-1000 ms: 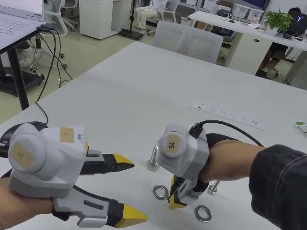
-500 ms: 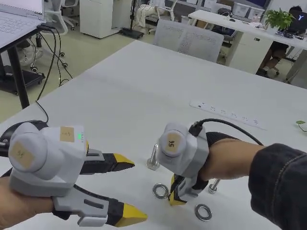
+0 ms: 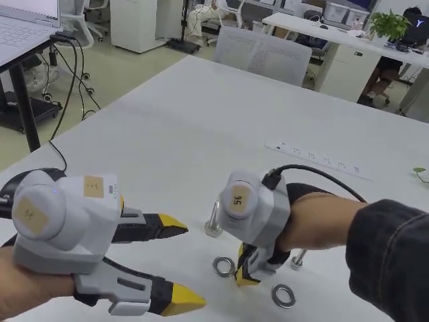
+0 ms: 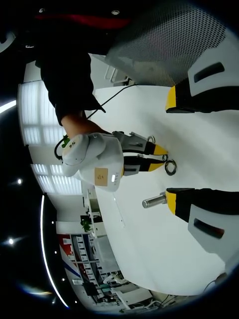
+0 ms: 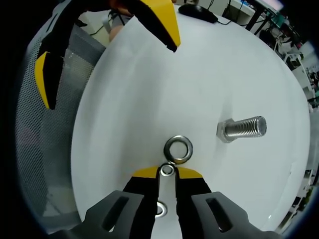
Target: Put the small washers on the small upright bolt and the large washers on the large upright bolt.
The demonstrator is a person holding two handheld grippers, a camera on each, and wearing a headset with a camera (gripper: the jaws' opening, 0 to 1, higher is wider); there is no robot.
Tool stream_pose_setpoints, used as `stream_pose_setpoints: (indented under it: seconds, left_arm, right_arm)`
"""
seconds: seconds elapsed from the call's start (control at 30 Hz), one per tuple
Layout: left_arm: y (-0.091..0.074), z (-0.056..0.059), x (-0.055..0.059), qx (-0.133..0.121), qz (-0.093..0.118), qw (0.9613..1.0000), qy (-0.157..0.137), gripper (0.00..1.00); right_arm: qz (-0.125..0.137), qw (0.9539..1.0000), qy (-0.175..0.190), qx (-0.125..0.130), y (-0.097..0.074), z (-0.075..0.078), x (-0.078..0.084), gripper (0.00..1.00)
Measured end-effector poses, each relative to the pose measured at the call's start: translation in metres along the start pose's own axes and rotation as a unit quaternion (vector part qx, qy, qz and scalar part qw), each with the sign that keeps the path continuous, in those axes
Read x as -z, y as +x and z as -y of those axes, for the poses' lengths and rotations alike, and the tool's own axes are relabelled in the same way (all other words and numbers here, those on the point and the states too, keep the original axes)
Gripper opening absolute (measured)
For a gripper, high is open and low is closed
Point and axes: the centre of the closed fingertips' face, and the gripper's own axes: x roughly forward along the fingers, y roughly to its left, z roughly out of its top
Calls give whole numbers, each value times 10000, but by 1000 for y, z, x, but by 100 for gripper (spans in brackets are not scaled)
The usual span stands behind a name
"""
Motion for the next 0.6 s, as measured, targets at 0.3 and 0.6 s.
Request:
stream_pose_setpoints:
  seconds: [0.3, 0.6]
  left_arm:
    - [1, 1, -1, 6, -11, 10000, 6, 60]
    - [2, 0, -2, 33, -10, 10000, 22, 60]
  right_arm:
    - [45, 10000, 51, 11, -7, 2, 1, 13]
    - [66, 9999, 138, 36, -18, 6, 6, 13]
